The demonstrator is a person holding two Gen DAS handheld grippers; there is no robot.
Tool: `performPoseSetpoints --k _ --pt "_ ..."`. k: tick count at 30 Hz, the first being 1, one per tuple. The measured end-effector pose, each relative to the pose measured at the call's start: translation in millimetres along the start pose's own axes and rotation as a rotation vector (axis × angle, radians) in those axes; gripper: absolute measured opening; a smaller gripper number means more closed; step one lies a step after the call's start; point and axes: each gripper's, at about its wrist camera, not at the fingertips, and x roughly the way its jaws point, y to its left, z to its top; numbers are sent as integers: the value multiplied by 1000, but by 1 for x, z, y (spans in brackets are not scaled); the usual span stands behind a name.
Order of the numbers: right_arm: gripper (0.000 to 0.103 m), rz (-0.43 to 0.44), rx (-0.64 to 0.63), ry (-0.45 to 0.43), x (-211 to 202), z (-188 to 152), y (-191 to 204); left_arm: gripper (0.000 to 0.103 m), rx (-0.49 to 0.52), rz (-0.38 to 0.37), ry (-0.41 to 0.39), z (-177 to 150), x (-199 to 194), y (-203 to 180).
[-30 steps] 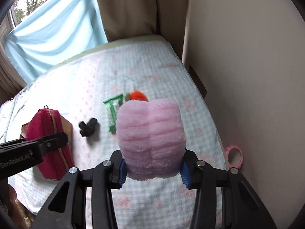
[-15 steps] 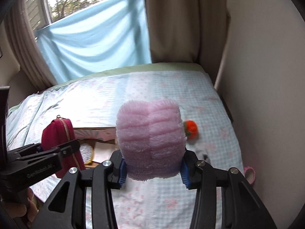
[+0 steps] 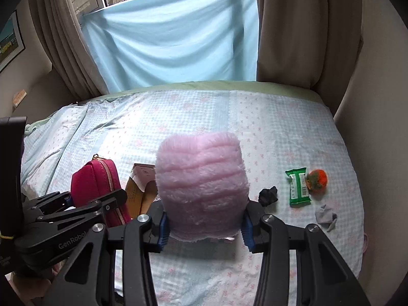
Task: Organize soft objects
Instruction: 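Carry the pouch and wristband into the box and release both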
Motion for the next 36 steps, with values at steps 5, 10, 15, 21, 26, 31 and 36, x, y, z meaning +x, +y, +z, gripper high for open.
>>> performPoseSetpoints --k 5,10,15,21,26,31,36 --pt "41 -1 27 70 40 9 28 43 26 18 75 11 34 42" --pt "41 8 57 174 88 10 41 43 64 49 158 19 80 64" --pt "41 24 93 316 143 7 37 43 106 86 237 25 134 70" --pt "41 34 163 466 206 -4 6 43 153 79 330 29 199 59" --pt "42 46 245 550 252 -13 -23 43 234 76 395 29 246 43" --pt "42 69 286 613 289 -19 -32 43 308 81 465 19 280 34" --pt "55 88 331 637 309 -20 -35 81 387 62 458 15 287 25"
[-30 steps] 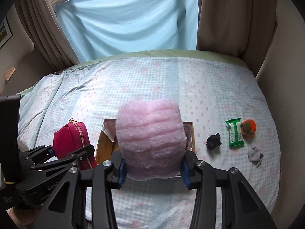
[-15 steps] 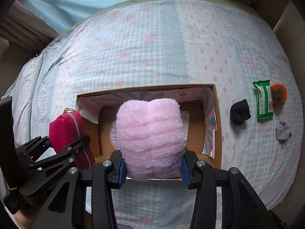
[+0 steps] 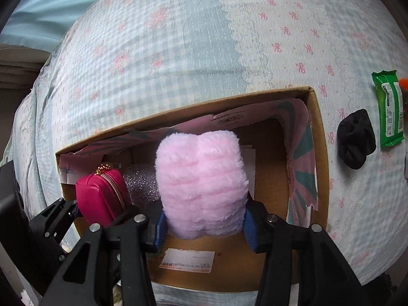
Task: Organize soft objects
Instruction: 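Carry the pouch and wristband into the box and release both, then lift both tools away from the box toward the remaining items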
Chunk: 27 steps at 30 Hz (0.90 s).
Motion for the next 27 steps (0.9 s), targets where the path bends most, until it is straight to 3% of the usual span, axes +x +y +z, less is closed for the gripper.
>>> performPoseSetpoints --k 1,2,3,15,27 --pt "63 11 9 6 2 1 -1 100 25 41 -13 0 -1 -3" --pt "86 16 13 8 4 3 -2 103 46 75 -30 0 -3 -6" --pt "101 18 11 5 5 4 -3 103 63 92 -44 -1 -5 -8" --pt "103 -1 -45 -46 -6 -3 -1 103 35 72 -94 -9 -27 -3" --pt "102 -34 -118 -176 -68 -47 24 103 -28 80 -236 -58 -110 1"
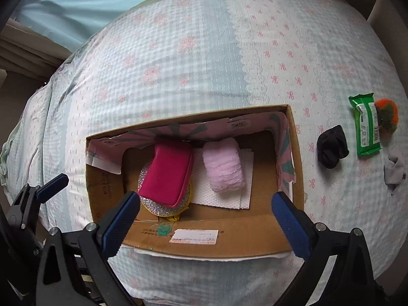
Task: Organize soft objects
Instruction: 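Lift both tools away from the box toward the remaining items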
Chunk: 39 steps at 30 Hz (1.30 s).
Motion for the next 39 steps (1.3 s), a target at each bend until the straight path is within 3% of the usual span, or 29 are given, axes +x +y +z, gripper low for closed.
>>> performPoseSetpoints --k 10,20,25,30,39 --pt "103 -74 -81 -217 -109 -60 26 103 -88 5 -152 -39 -98 2" --pt "103 -154 -106 -444 -203 -119 26 103 -159 15 -302 -80 -182 1" --pt "103 -148 -57 -494 -229 -139 11 103 -194 -56 -343 -83 -198 -8" --pt "103 -168 -25 -557 -253 -152 -14 103 -200 -76 -381 -74 -211 -28" --pt "103 -147 23 -605 -285 -139 -97 103 -219 -73 -417 -39 -221 -95"
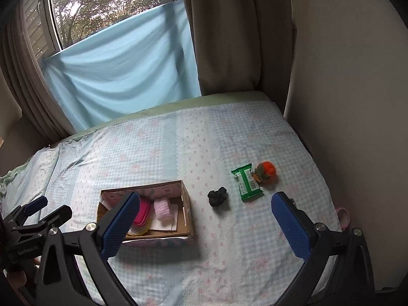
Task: Organize soft objects
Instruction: 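Lift both tools away from the box toward the remaining items, then grasp the green wipes pack with the left tool while the right tool grasps the orange pompom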
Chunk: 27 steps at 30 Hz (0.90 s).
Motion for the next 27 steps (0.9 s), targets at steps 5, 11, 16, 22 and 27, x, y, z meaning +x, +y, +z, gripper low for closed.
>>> performPoseSetpoints --k 5,11,16,22,27 --pt "103 48 -28 10 20 23 -58 103 -60 15 3 11 25 -56" --pt "103 113 -45 56 70 44 -123 103 -106 30 41 20 81 -128" --pt "103 146 -48 115 122 53 -165 103 -111 16 87 21 140 -176" --pt "103 179 26 188 195 51 -206 103 -82 -4 134 14 220 -220" --pt "102 208 75 247 253 41 -228 103 -40 -19 182 1 290 -242"
